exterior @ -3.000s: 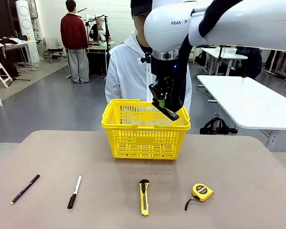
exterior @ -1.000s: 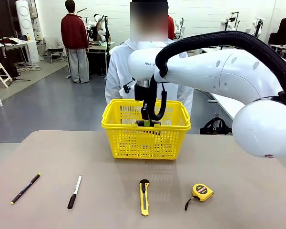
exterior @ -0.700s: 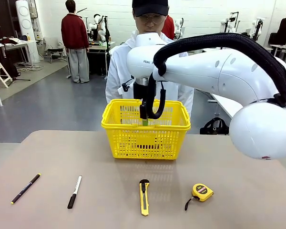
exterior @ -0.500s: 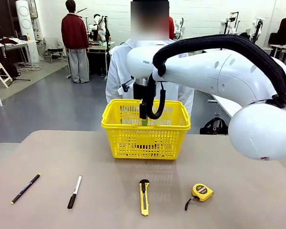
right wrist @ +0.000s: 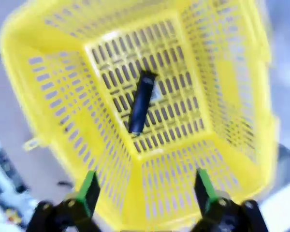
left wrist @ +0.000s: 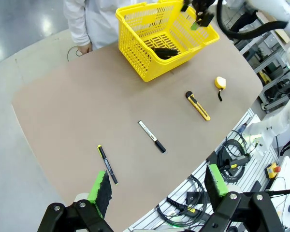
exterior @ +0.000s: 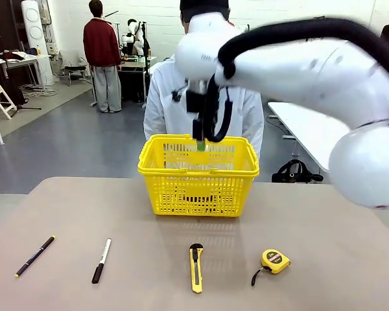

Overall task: Place the items the person wants into the basket.
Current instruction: Pick up the item the person points to and place it in the Market Basket.

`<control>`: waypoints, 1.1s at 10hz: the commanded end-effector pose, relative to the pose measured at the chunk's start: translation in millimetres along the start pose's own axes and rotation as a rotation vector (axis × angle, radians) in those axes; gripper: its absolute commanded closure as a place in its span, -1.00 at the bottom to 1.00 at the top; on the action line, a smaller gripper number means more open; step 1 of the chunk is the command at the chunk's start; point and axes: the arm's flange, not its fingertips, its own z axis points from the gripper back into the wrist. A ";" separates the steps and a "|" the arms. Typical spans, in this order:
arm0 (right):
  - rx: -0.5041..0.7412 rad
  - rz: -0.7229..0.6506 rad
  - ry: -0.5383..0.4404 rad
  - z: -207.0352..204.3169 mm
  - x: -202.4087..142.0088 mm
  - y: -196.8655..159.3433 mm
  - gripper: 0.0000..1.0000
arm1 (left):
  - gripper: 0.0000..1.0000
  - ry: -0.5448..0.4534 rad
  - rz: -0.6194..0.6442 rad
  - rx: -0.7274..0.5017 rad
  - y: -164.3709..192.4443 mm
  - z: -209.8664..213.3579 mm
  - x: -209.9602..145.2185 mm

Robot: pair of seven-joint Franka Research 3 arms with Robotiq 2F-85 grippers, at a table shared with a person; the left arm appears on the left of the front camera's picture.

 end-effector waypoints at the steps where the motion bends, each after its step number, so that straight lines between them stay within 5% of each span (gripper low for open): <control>1: -0.138 -0.247 0.031 37.5 -123.3 61.6 -1.00 | -1.00 -0.004 -0.013 -0.012 0.7 2.0 -0.1; 5: -0.239 -0.555 -0.084 41.3 -285.4 131.2 -1.00 | -1.00 -0.004 -0.013 -0.012 0.7 2.0 -0.1; 11: -0.113 -0.669 -0.212 -11.6 -360.4 126.5 -1.00 | -1.00 -0.004 -0.013 -0.012 0.7 2.0 -0.1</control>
